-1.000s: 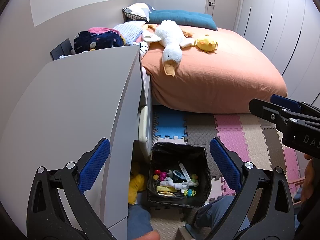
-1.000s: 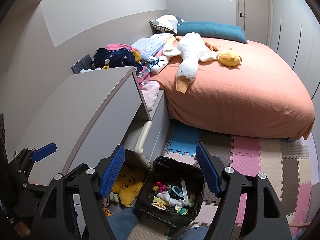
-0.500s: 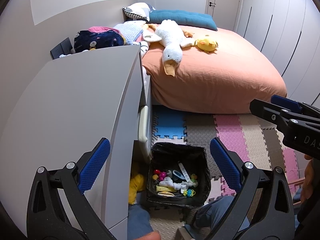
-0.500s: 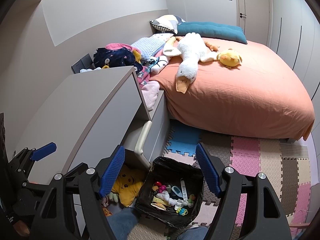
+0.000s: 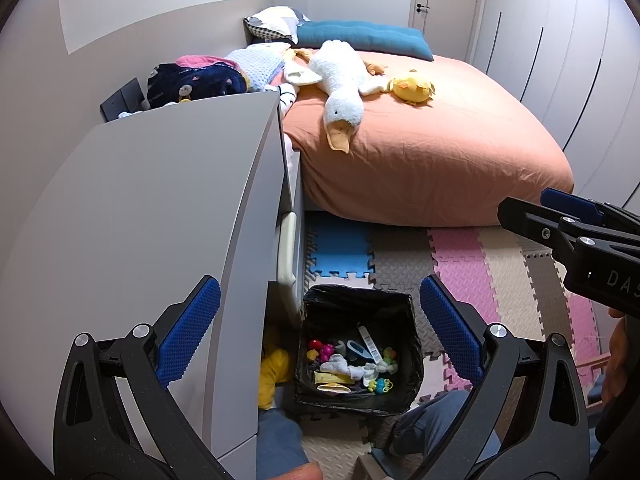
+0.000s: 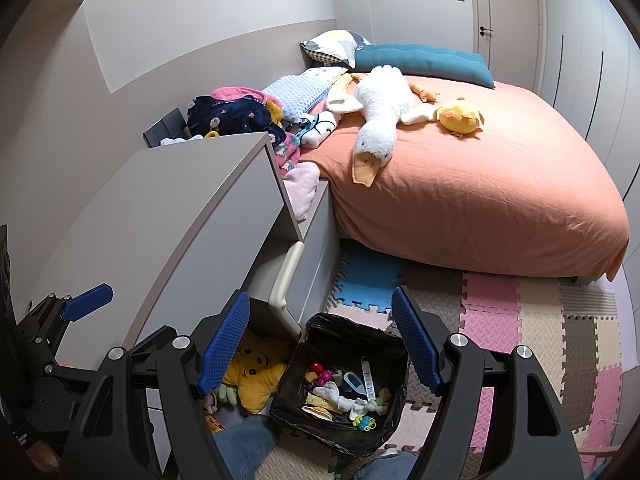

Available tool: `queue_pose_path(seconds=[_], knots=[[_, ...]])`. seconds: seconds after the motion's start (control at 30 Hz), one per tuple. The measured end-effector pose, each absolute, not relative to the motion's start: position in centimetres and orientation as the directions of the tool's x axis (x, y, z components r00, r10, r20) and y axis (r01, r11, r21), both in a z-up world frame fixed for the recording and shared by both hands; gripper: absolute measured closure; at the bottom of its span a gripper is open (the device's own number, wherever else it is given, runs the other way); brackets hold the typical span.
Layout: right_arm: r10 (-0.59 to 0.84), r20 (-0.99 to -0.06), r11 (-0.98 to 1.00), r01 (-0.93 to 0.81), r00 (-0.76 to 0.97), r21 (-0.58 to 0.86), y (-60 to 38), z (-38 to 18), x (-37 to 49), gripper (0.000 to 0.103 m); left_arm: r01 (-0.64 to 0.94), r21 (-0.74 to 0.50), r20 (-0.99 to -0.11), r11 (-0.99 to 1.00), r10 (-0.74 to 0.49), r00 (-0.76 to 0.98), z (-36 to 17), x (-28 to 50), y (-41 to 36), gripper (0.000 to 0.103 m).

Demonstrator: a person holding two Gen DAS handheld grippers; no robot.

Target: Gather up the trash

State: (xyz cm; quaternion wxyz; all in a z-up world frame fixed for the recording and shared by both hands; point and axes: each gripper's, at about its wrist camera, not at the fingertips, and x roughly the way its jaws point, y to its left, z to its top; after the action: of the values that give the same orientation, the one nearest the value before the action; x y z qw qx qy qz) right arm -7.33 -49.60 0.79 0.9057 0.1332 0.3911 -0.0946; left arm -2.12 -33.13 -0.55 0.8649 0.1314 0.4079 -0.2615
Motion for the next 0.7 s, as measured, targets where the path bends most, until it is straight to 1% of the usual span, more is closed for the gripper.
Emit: queue_pose_path(seconds=[0.7], knots=[[-0.068,-0.734,0.947,0.276,0.676,0.166,-49.62,0.74,-7.38,0.029,0.560,0.020,-0.775,0.828,-0.341,0.532,-0.57,-2.45,-33.37,0.006]])
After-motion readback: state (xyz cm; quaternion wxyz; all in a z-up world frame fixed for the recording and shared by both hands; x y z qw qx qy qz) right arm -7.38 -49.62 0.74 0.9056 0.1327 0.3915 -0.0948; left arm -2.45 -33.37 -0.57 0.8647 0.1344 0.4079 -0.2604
